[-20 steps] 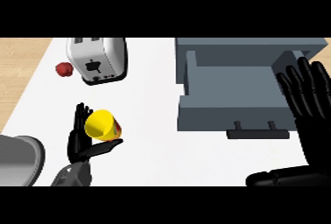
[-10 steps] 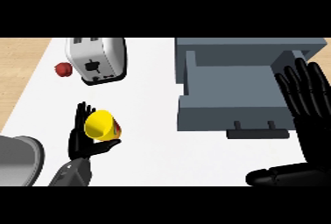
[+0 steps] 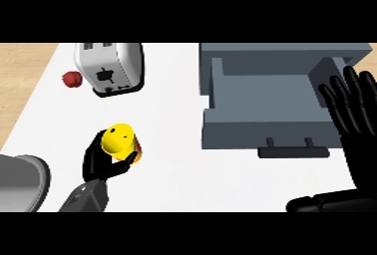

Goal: Pick up the cup, place it into the drawer and close the drawer

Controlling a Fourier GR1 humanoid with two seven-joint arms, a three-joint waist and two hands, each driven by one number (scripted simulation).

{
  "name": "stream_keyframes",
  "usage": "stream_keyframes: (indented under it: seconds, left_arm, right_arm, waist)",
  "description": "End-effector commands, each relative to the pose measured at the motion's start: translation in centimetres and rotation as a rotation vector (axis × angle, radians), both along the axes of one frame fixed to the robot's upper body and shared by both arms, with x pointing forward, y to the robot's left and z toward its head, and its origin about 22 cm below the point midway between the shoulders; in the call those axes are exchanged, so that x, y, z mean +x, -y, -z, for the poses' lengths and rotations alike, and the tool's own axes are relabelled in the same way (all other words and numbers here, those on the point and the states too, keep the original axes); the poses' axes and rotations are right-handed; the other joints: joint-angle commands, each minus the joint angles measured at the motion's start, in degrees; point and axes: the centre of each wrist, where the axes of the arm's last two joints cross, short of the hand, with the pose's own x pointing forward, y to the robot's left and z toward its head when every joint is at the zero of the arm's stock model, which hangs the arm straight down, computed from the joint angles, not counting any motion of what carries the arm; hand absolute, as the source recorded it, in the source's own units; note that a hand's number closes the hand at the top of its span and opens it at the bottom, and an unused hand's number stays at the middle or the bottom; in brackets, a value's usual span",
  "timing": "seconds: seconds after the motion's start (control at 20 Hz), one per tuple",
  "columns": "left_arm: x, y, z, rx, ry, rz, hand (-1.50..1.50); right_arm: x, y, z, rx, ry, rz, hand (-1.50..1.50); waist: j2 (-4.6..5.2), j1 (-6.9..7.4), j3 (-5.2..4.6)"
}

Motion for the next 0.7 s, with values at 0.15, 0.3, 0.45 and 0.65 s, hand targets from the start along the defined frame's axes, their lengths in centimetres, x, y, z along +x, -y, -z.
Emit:
stream_keyframes:
  seconds: [0.15,0.3,0.45,0.65]
  left_arm:
    - [1.2,0.3,-0.8,0.055,0.152,-0.046,1.5]
    - [1.3,1.1,-0.9,0.06,0.155,-0.043,1.5]
    - [-0.2,-1.8,-1.0,0.081,0.176,-0.018,1.5]
    - [0.7,-1.7,-2.2,0.071,0.213,-0.024,1.5]
  right_arm:
    - [0.4,1.1,2.2,0.0,0.003,0.013,-1.5]
    - [-0.3,-0.5,2.1,0.0,0.0,0.001,-1.5]
    - [0.8,0.8,-0.1,0.016,0.022,0.023,-1.5]
    - [1.0,-0.5,0.5,-0.003,0.01,0.014,-1.5]
  waist:
    - [0.04,-0.01,0.02]
    - [-0.04,0.16,0.03]
    - [-0.18,0.64,0.06]
    - [-0.15,0.52,0.05]
